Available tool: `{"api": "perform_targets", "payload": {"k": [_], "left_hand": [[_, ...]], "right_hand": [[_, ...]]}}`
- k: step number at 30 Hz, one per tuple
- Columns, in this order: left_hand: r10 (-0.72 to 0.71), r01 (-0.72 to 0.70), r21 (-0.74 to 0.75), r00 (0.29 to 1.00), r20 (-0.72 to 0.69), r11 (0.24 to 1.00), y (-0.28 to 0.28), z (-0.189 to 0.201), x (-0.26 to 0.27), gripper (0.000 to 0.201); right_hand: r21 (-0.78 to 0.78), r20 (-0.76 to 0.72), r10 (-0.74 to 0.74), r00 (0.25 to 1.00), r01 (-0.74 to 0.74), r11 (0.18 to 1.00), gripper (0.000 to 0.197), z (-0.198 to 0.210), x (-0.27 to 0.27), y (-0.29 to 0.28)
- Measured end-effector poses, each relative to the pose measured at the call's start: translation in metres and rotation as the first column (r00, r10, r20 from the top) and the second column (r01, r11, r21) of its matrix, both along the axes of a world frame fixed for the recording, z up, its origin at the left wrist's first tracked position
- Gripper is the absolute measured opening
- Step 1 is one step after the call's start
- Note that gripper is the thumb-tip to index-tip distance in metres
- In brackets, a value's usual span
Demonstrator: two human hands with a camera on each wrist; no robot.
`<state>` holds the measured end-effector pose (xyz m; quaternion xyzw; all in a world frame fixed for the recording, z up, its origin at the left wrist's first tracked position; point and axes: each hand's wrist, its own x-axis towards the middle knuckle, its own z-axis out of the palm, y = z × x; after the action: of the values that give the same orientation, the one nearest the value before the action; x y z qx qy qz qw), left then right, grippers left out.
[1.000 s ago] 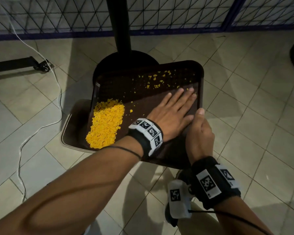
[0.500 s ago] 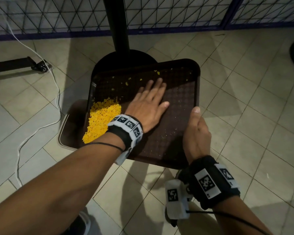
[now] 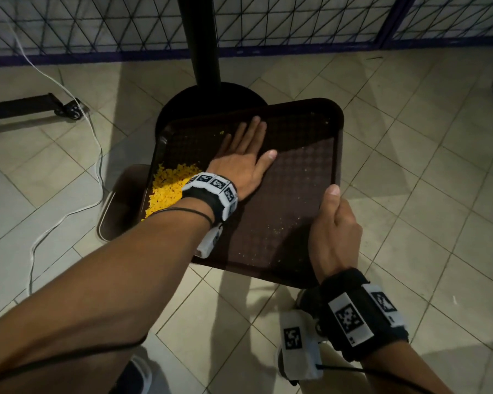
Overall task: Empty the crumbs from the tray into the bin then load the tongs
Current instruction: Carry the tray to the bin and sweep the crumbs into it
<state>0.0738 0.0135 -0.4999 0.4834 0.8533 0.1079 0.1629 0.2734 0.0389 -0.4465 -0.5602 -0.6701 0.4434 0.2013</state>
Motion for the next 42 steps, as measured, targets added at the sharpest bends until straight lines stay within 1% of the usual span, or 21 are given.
{"api": "perform_targets", "payload": {"k": [3,7,9,11,15,17,19,21,23,24,27,30,32,34,35,36,38,40,42], "left_hand": [[0.148,-0.145,-0.055,0.988,0.038,0.988,-0.019,-0.014,-0.027,0.071],[0.263,-0.261,-0.123,0.965,0.004,0.958,-0.043,-0.024,-0.055,0.080],[0.305,-0.300,-0.155,0.952,0.012,0.941,-0.057,-0.029,-0.069,0.084],[0.339,-0.334,-0.196,0.941,-0.009,0.922,-0.072,-0.036,-0.086,0.089],[0.349,-0.351,-0.263,0.935,-0.055,0.899,-0.105,-0.047,-0.110,0.101],[0.335,-0.339,-0.273,0.940,-0.062,0.900,-0.119,-0.050,-0.109,0.102],[0.321,-0.328,-0.282,0.944,-0.071,0.902,-0.129,-0.046,-0.098,0.095],[0.342,-0.338,-0.292,0.939,-0.038,0.895,-0.138,-0.040,-0.083,0.088],[0.366,-0.357,-0.290,0.930,-0.022,0.888,-0.149,-0.034,-0.068,0.090],[0.366,-0.356,-0.280,0.930,-0.016,0.892,-0.156,-0.035,-0.061,0.090],[0.354,-0.334,-0.249,0.934,0.042,0.909,-0.180,-0.048,-0.045,0.083],[0.364,-0.328,-0.265,0.926,0.102,0.907,-0.201,-0.055,-0.036,0.079],[0.427,-0.402,-0.201,0.898,0.106,0.893,-0.204,-0.050,-0.033,0.075],[0.462,-0.456,-0.082,0.883,0.079,0.886,-0.192,-0.035,-0.024,0.070],[0.427,-0.426,-0.016,0.902,0.063,0.904,-0.179,-0.024,-0.015,0.066],[0.350,-0.352,0.057,0.936,0.045,0.934,-0.162,-0.013,-0.003,0.062],[0.132,-0.131,0.183,0.991,0.006,0.974,-0.123,0.010,0.029,0.060],[-0.092,0.104,0.223,0.994,-0.065,0.969,-0.083,0.023,0.062,0.060],[-0.245,0.262,0.214,0.964,-0.104,0.941,-0.049,0.030,0.089,0.062]], "right_hand": [[0.026,0.009,0.019,1.000,-0.019,0.999,0.053,0.000,0.003,0.002],[0.045,0.038,0.045,0.998,-0.047,0.998,0.045,0.001,0.003,0.003],[0.048,0.042,0.055,0.998,-0.057,0.997,0.044,0.003,0.002,0.003],[0.060,0.052,0.065,0.997,-0.068,0.996,0.042,0.003,0.002,0.002],[0.067,0.073,0.078,0.994,-0.083,0.994,0.041,0.003,0.001,0.002],[0.068,0.083,0.078,0.993,-0.084,0.994,0.041,0.003,-0.001,0.002],[0.075,0.088,0.077,0.993,-0.084,0.994,0.043,0.003,-0.003,0.001],[0.077,0.087,0.074,0.993,-0.080,0.994,0.043,0.003,-0.004,0.000],[0.073,0.081,0.072,0.994,-0.078,0.994,0.041,0.004,-0.006,-0.001],[0.075,0.079,0.070,0.994,-0.076,0.994,0.040,0.005,-0.006,-0.002],[0.070,0.057,0.068,0.996,-0.072,0.995,0.037,0.007,-0.006,-0.004],[0.051,0.030,0.067,0.997,-0.069,0.996,0.038,0.007,-0.008,-0.007],[0.044,0.017,0.066,0.998,-0.066,0.997,0.040,0.006,-0.009,-0.009],[0.042,0.004,0.061,0.998,-0.061,0.997,0.042,0.005,-0.009,-0.008],[0.038,-0.001,0.058,0.998,-0.058,0.998,0.043,0.006,-0.009,-0.008],[0.034,-0.003,0.054,0.999,-0.054,0.998,0.044,0.006,-0.009,-0.008],[0.023,-0.005,0.047,0.999,-0.047,0.999,0.047,0.009,-0.009,-0.008],[0.012,-0.017,0.048,0.999,-0.048,0.999,0.053,0.013,-0.010,-0.009],[0.008,-0.019,0.047,0.999,-0.047,0.999,0.054,0.018,-0.011,-0.010]]}}
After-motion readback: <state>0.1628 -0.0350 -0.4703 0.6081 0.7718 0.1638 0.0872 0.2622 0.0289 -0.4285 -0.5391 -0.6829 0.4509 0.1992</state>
